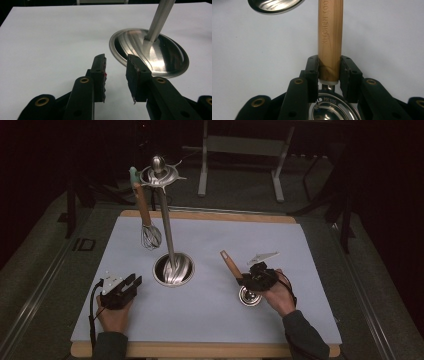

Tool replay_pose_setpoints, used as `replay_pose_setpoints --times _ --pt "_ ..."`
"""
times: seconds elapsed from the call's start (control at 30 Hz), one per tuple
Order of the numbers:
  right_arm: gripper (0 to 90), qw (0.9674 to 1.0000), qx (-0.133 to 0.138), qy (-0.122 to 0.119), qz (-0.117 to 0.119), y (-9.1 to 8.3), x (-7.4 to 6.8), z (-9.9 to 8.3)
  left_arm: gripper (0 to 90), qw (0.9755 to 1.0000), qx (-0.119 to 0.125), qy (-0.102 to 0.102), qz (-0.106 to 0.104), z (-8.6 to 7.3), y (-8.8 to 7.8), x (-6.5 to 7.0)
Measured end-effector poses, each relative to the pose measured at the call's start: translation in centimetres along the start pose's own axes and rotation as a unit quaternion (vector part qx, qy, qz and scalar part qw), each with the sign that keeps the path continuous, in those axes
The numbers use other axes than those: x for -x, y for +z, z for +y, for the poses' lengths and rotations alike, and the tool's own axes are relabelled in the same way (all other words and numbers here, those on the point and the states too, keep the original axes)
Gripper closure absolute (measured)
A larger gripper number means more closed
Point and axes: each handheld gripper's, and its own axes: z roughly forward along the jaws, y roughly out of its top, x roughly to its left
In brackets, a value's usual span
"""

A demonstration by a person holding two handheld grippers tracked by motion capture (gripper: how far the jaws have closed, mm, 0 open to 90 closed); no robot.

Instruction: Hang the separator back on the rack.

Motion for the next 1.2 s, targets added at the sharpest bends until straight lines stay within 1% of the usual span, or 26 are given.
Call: replay_pose_setpoints --times 0.03,0.07,0.1,0.17,0.27,0.4,0.5,0.53,0.63,0.67,0.7,0.73,0.83,0.87,1.03,1.07,1.17,1.2 --pt "70.2 1.0000 0.000 0.000 0.000 0.0 0.0 0.0 69.2 1.0000 0.000 0.000 0.000 0.0 0.0 0.0" --pt "70.2 1.0000 0.005 -0.008 -0.002 0.0 -0.2 0.1 69.2 1.0000 0.001 0.000 0.001 0.0 0.0 0.0" --pt "70.2 1.0000 0.005 -0.008 -0.002 0.0 -0.2 0.1 69.2 1.0000 0.001 0.001 0.001 0.0 0.0 0.0" --pt "70.2 0.9998 0.014 -0.016 0.000 0.0 -0.2 0.2 69.2 1.0000 0.002 0.001 0.001 0.0 0.0 0.0" --pt "70.2 0.9996 0.021 -0.020 -0.003 0.0 -0.4 0.3 69.2 1.0000 0.002 0.001 0.002 0.0 0.0 0.0" --pt "70.2 0.9987 0.042 -0.027 -0.003 -0.2 -0.7 0.5 69.2 1.0000 0.002 0.001 0.002 0.0 0.0 0.0" --pt "70.2 0.9985 0.044 -0.033 0.001 -0.2 -0.8 0.6 69.2 1.0000 0.002 0.001 0.002 0.0 0.0 0.0" --pt "70.2 0.9982 0.045 -0.040 0.001 -0.2 -0.9 0.7 69.2 1.0000 0.002 0.001 0.002 0.0 0.0 0.0" --pt "70.2 0.9978 0.051 -0.042 0.001 -0.1 -1.0 0.8 69.2 1.0000 0.003 0.000 0.001 0.0 0.0 0.0" --pt "70.2 0.9973 0.057 -0.045 0.003 -0.1 -1.1 0.9 69.2 1.0000 0.003 0.000 0.001 0.0 0.0 0.0" --pt "70.2 0.9973 0.057 -0.045 0.003 -0.1 -1.1 0.9 69.1 1.0000 0.003 0.000 0.001 0.0 0.0 0.0" --pt "70.2 0.9966 0.065 -0.051 0.002 -0.1 -1.3 1.0 69.1 1.0000 0.003 0.000 0.001 0.0 0.0 0.0" --pt "70.2 0.9959 0.071 -0.055 0.003 -0.1 -1.4 1.2 69.1 1.0000 0.002 0.001 0.001 0.0 0.0 0.0" --pt "70.2 0.9954 0.074 -0.060 0.005 -0.1 -1.5 1.3 69.2 1.0000 0.002 0.001 0.001 0.0 0.0 0.0" --pt "70.2 0.9947 0.081 -0.064 0.006 -0.2 -1.8 1.6 69.1 1.0000 0.002 0.001 0.001 0.0 -0.1 0.0" --pt "70.2 0.9940 0.088 -0.065 0.007 -0.2 -1.9 1.7 69.1 1.0000 0.002 0.001 0.001 0.0 -0.1 0.0" --pt "70.2 0.9932 0.094 -0.068 0.008 -0.2 -2.0 1.8 69.2 1.0000 0.002 0.001 0.001 0.0 -0.1 0.0" --pt "70.2 0.9922 0.102 -0.071 0.008 -0.2 -2.2 2.0 69.2 1.0000 0.002 0.001 0.001 0.0 -0.1 0.0"
